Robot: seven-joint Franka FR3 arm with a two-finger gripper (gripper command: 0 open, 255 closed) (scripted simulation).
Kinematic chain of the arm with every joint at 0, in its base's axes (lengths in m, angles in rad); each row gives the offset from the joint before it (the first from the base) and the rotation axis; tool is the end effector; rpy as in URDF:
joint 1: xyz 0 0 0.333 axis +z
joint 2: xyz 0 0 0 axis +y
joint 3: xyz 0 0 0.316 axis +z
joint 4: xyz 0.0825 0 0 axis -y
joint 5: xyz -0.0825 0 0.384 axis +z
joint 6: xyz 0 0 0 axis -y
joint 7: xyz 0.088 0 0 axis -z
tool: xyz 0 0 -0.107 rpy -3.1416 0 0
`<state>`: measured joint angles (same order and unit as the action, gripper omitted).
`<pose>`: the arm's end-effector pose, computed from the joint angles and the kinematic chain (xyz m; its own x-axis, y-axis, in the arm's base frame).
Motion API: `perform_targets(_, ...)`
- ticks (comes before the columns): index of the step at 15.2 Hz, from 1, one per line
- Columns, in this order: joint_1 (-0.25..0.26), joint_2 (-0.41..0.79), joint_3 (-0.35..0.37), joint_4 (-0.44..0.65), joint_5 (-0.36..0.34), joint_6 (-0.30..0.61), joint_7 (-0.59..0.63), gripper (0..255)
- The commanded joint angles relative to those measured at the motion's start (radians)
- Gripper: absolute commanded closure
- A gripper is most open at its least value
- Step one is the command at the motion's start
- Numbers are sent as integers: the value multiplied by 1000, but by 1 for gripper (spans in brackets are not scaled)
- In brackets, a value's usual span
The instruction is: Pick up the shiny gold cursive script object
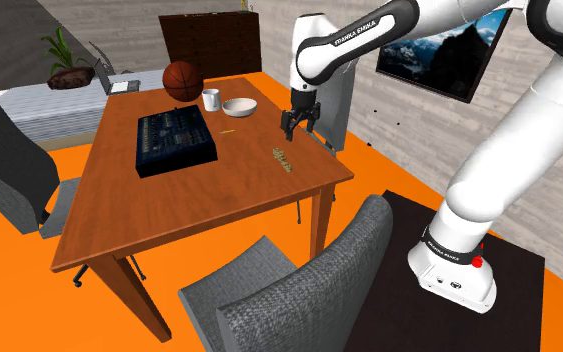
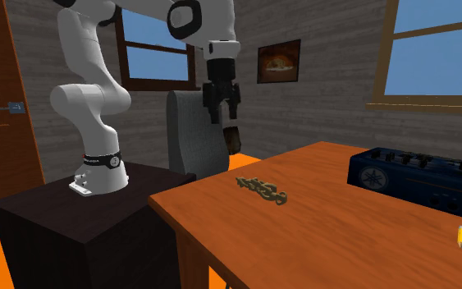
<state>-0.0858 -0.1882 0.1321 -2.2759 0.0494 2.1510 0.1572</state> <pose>0.4906 0.0262 0.4388 0.9887 -0.1384 0.0581 -0.1370 -0.9902 -0.0277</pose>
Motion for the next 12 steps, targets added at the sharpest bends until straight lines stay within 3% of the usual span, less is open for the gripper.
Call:
perform_targets(1,-7,81,6,33,-21,45,34,0)
perform_targets(12,-14,459,-23,236,-131,193,187,0)
